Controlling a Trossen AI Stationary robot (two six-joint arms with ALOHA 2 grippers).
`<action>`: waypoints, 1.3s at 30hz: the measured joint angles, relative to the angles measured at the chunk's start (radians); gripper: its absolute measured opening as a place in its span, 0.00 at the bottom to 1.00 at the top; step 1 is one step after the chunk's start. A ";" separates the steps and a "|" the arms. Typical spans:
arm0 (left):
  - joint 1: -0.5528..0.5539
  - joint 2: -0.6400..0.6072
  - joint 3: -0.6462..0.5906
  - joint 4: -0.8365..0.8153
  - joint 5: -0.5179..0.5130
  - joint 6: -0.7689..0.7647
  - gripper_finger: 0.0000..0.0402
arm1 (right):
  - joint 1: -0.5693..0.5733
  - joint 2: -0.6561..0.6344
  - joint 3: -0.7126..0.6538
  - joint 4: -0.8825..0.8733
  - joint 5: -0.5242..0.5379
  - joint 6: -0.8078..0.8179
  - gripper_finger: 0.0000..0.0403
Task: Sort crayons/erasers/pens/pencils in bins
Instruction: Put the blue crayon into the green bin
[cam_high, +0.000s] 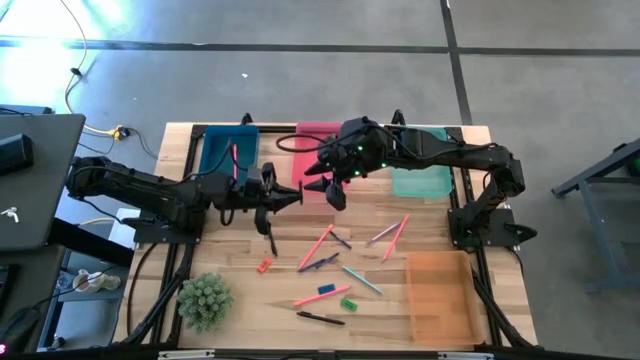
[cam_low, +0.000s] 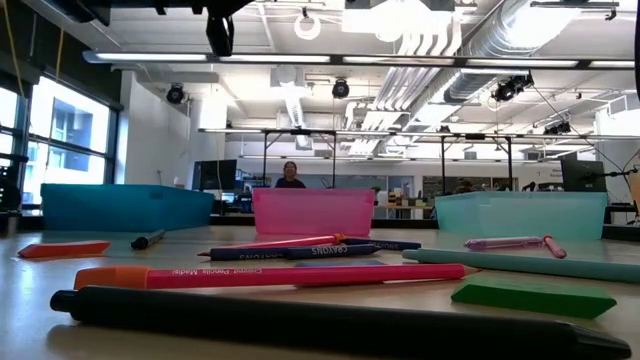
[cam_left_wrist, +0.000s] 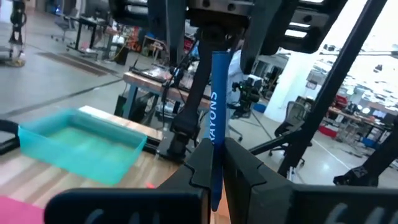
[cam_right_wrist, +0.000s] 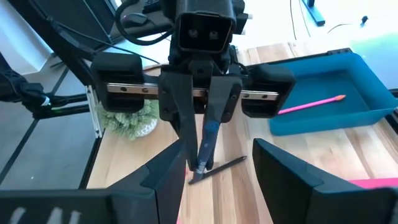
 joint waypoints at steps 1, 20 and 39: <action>0.003 0.000 0.000 0.010 0.011 0.002 0.01 | 0.000 0.000 0.000 0.003 0.000 0.000 0.44; 0.072 0.000 0.001 0.029 0.078 0.028 0.01 | 0.013 0.064 0.000 0.089 0.021 0.046 0.31; 0.099 0.000 0.001 -0.045 0.100 0.057 0.19 | 0.008 0.060 0.000 0.047 0.114 0.069 0.03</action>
